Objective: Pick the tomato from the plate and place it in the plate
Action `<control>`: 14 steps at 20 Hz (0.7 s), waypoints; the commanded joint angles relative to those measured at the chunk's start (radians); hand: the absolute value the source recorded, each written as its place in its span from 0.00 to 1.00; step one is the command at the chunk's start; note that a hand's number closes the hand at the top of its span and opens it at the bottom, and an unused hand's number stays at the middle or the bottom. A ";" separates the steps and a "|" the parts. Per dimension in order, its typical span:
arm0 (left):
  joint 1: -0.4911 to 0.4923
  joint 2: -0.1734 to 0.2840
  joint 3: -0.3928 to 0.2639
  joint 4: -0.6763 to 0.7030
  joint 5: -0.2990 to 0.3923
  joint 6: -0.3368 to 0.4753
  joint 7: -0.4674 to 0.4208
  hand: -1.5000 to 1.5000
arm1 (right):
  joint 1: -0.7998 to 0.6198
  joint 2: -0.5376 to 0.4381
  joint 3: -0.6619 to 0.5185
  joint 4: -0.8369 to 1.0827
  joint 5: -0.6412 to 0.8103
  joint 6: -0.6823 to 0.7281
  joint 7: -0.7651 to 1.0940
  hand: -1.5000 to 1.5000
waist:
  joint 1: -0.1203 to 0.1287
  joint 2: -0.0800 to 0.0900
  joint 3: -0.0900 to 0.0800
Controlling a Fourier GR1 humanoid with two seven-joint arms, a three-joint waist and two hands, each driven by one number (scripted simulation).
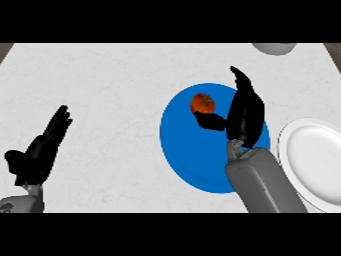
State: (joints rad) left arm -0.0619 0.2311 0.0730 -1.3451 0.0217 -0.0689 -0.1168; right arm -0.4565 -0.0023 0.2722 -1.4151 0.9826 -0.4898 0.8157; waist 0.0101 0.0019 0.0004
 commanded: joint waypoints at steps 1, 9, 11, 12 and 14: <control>0.040 0.025 0.020 0.015 0.019 -0.047 -0.041 0.50 | 0.030 0.002 -0.040 -0.029 -0.051 -0.146 -0.075 0.00 | -0.005 -0.001 0.000; 0.033 0.022 0.036 0.010 0.012 -0.024 -0.043 0.50 | 0.251 -0.051 -0.109 -0.333 -0.371 -0.246 -0.269 0.00 | -0.022 -0.004 0.001; -0.032 -0.019 0.024 0.063 -0.015 0.024 -0.026 0.50 | 0.315 -0.078 -0.132 -0.411 -0.448 -0.223 -0.298 0.00 | -0.029 -0.003 0.000; -0.016 0.010 0.034 0.039 0.001 -0.010 -0.025 0.50 | 0.415 -0.113 -0.124 -0.458 -0.520 -0.215 -0.379 0.00 | -0.029 -0.004 0.001; 0.026 -0.014 0.020 0.009 0.002 -0.002 -0.033 0.50 | 0.487 -0.186 -0.202 -0.481 -0.688 -0.185 -0.512 0.00 | -0.028 -0.004 0.003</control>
State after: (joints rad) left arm -0.0558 0.2178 0.0868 -1.3332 0.0168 -0.0617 -0.1312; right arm -0.1254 -0.1033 0.1300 -1.7888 0.5095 -0.7026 0.4691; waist -0.0133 -0.0018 0.0015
